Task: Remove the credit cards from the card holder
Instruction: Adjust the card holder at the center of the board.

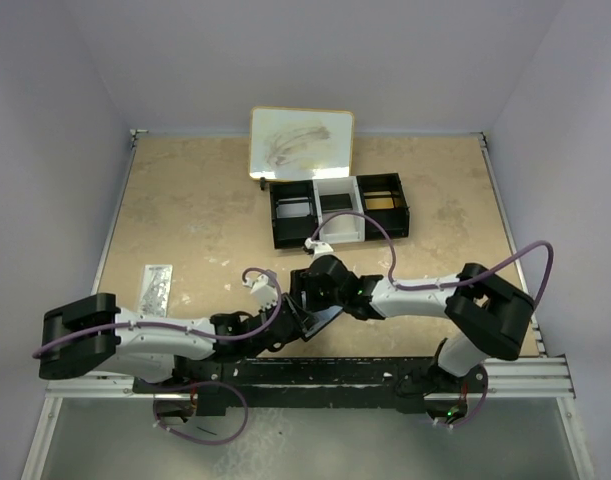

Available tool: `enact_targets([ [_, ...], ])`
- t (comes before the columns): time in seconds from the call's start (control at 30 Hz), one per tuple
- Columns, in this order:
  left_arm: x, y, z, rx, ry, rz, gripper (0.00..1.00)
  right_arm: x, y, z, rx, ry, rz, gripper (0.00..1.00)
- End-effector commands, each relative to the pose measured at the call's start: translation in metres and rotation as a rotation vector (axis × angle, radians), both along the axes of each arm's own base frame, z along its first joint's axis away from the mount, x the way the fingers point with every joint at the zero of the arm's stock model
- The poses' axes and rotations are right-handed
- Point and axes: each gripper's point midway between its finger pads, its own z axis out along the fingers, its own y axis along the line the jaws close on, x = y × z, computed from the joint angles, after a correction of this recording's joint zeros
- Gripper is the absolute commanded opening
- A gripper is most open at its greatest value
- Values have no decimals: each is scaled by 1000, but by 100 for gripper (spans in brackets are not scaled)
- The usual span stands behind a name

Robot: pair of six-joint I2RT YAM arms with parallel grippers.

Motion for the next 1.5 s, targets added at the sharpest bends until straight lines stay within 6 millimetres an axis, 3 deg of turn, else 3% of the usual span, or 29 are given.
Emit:
enact_targets([
  [0.0, 6, 23, -25, 161, -13, 25, 27, -13, 2, 29, 70, 4, 10, 72],
  [0.37, 6, 16, -37, 224, -8, -2, 27, 1, -25, 51, 101, -36, -79, 79],
  [0.7, 6, 16, -42, 263, -8, -11, 29, 23, -58, 73, 102, -84, -117, 81],
  [0.97, 8, 15, -47, 289, -11, -11, 30, 16, -75, 78, 105, -70, -111, 81],
  [1.1, 9, 32, -31, 283, -28, 28, 29, 2, -67, 73, 163, -44, -33, 76],
  [1.47, 12, 114, -11, 198, -42, 246, 29, 13, -44, 59, 5, -101, 45, 73],
])
